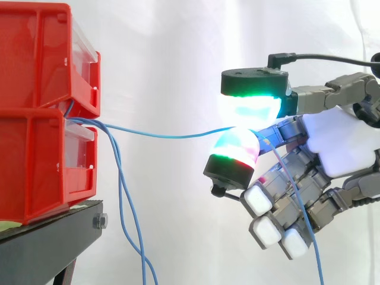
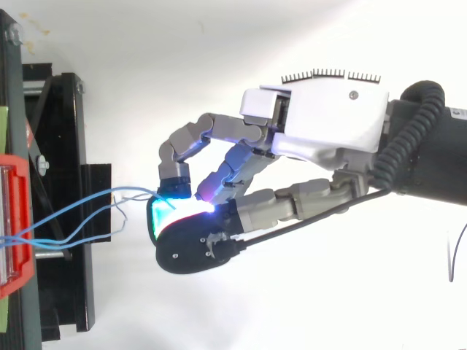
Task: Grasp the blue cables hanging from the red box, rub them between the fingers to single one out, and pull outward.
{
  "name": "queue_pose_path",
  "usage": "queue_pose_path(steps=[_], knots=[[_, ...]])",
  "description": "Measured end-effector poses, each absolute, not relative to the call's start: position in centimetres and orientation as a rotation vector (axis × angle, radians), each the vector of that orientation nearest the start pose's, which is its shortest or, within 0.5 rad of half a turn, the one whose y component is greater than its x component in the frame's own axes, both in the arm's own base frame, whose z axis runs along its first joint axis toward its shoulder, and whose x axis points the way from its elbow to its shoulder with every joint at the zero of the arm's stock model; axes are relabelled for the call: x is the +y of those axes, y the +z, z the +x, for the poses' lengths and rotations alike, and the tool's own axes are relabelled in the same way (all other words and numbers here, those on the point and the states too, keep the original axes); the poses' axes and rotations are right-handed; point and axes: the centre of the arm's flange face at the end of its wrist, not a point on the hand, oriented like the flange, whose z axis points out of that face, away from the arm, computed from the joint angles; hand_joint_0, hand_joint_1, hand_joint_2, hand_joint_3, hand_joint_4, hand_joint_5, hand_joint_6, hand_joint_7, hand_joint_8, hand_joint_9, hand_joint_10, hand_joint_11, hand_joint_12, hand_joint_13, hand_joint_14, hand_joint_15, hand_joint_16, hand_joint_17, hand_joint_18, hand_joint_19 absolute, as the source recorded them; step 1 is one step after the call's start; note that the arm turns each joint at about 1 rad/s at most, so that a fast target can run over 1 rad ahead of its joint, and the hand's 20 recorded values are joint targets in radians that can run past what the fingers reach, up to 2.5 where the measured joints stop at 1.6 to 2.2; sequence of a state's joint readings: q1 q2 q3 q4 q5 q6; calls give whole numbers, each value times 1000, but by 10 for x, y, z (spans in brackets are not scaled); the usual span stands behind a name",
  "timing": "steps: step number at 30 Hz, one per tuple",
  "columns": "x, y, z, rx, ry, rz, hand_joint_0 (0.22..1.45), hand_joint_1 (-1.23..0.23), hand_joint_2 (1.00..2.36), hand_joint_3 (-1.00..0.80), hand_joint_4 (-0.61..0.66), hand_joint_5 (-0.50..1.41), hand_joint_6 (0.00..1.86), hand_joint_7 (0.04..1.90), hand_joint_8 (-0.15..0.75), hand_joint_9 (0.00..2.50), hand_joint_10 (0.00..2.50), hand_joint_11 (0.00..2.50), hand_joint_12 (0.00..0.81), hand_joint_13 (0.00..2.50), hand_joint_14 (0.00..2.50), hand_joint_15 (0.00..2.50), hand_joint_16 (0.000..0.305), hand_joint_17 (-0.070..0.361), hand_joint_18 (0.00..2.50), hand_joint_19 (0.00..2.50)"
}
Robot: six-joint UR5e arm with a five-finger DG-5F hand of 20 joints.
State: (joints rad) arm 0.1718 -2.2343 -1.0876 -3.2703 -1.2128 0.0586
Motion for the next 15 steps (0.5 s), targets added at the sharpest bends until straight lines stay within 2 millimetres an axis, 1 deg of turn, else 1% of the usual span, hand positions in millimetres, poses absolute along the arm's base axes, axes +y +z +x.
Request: queue_pose_path(steps=[3, 8, 15], knots=[[-47, 303, 724, 1274, 887, 1488, 529, -733, 1000, -500, 104, -163, 883, 1091, 284, 909, 15, 545, 389, 792, 22, 557, 50, 113, 671, 586], [-52, 303, 723, 1246, 854, 1496, 470, -679, 1000, -500, 107, -155, 874, 1082, 304, 922, 14, 521, 411, 804, 20, 559, 55, 123, 698, 573], [-62, 305, 721, 1169, 776, 1515, 472, -665, 1000, -500, 111, -152, 867, 1098, 307, 923, 14, 523, 414, 803, 20, 550, 55, 123, 694, 574]])
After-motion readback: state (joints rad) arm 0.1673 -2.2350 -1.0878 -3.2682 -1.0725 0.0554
